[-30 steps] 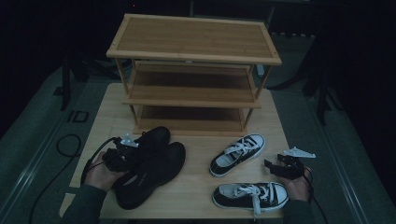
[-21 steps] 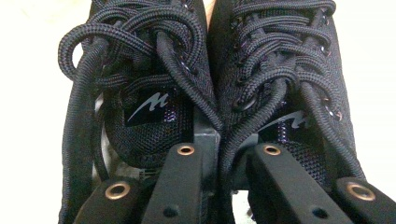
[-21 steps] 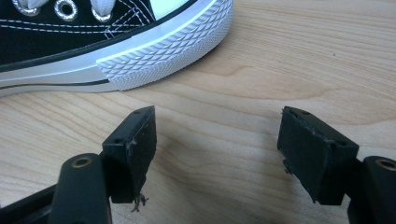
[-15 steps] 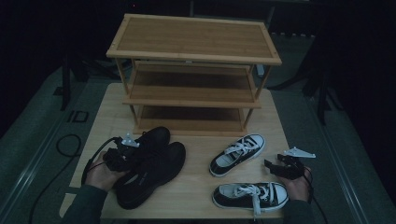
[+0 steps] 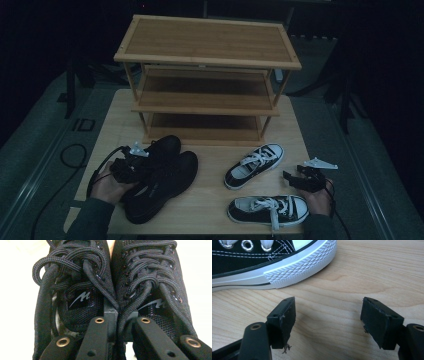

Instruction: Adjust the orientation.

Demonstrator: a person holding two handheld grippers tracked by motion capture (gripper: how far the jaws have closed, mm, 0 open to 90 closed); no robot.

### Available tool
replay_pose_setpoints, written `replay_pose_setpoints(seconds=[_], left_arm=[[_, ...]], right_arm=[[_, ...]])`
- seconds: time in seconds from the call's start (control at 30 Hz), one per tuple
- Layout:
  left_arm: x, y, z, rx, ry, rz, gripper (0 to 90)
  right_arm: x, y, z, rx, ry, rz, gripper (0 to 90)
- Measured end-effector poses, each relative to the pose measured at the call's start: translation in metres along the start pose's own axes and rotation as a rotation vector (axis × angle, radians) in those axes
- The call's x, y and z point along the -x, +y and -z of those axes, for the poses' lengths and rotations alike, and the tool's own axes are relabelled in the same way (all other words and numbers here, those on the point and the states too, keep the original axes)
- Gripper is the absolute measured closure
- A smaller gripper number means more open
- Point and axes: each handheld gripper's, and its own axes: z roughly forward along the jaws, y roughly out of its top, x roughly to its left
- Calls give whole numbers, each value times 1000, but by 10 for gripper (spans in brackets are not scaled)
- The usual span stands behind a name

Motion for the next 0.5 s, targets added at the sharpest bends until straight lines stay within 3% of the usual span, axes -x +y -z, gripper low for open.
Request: replay_pose_setpoints(seconds=[0.5], left_arm=[[2, 14, 3, 36, 0, 8, 856]], right_arm=[[0, 0, 0, 0, 0, 0, 281]])
